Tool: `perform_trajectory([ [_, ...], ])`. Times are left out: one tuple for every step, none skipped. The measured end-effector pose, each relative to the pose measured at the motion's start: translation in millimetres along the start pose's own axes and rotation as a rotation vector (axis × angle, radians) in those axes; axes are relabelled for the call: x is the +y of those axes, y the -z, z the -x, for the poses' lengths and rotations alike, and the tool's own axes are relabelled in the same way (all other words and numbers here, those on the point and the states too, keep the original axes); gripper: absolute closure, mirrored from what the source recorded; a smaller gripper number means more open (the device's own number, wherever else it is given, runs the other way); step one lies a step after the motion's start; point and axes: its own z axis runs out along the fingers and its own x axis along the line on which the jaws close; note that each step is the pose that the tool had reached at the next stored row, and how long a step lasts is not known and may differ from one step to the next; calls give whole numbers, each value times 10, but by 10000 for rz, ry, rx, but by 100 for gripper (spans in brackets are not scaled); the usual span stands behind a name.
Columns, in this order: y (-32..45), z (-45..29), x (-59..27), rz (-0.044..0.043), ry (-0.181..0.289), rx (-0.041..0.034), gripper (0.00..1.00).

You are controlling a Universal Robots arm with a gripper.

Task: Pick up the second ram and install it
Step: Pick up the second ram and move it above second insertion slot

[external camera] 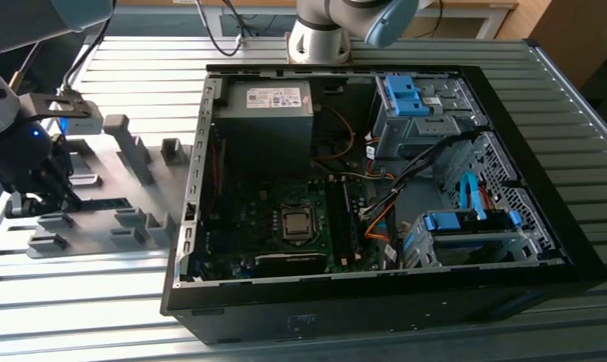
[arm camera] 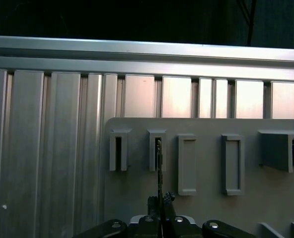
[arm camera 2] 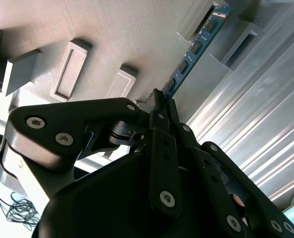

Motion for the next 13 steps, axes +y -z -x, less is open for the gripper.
perform_trajectory([
  [7,0,0,0,0,0,86],
  [13,0,0,-1,0,-1,86],
  [19,1,0,0,0,0,86],
  [24,1,0,-2,0,-1,86],
  [29,1,0,-1,0,-1,86],
  [32,1,0,-2,0,-2,86],
  [36,1,0,-2,0,-2,86],
  [39,1,0,-1,0,-1,86],
  [43,1,0,0,0,-1,86],
  [46,1,0,0,0,-1,86],
  [50,1,1,0,0,0,86],
  [54,1,1,0,0,0,86],
  [59,2,1,0,0,0,86],
])
